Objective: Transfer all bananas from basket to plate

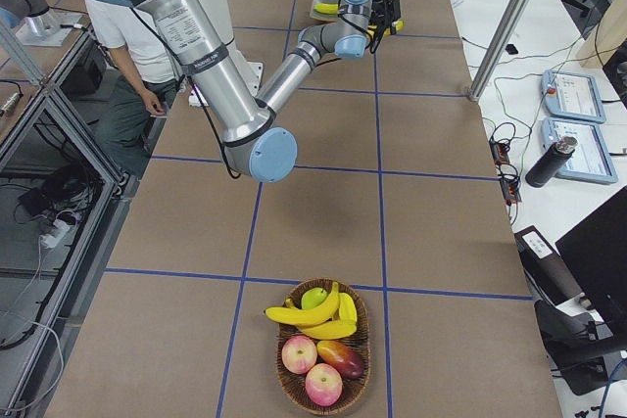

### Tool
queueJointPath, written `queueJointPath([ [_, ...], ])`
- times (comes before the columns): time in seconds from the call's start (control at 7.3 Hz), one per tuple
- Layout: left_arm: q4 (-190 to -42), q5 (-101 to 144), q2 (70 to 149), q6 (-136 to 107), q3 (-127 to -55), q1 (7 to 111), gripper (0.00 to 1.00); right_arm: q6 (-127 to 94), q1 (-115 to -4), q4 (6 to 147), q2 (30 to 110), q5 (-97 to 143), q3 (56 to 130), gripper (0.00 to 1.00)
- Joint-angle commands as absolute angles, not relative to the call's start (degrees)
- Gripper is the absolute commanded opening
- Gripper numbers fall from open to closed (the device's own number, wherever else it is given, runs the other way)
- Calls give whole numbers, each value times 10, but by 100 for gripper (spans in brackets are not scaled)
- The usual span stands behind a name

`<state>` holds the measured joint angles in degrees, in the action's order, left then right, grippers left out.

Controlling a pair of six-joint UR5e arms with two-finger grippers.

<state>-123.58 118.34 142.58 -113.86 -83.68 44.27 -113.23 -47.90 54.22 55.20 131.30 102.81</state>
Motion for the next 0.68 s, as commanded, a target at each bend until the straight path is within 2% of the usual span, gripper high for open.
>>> queueJointPath([
  [0.0,-1238,1183,1426,-1139,-838,441,0,-1136,-479,539,552,1311,1027,0],
  [0.27,-1236,1182,1427,-1139,-838,441,0,-1136,-479,538,553,1311,1028,0],
  [0.41,-1236,1183,1427,-1139,-838,441,0,-1136,-480,536,555,1311,1030,99],
  [0.55,-1236,1183,1427,-1139,-838,442,0,-1134,-482,504,571,1312,1031,100],
])
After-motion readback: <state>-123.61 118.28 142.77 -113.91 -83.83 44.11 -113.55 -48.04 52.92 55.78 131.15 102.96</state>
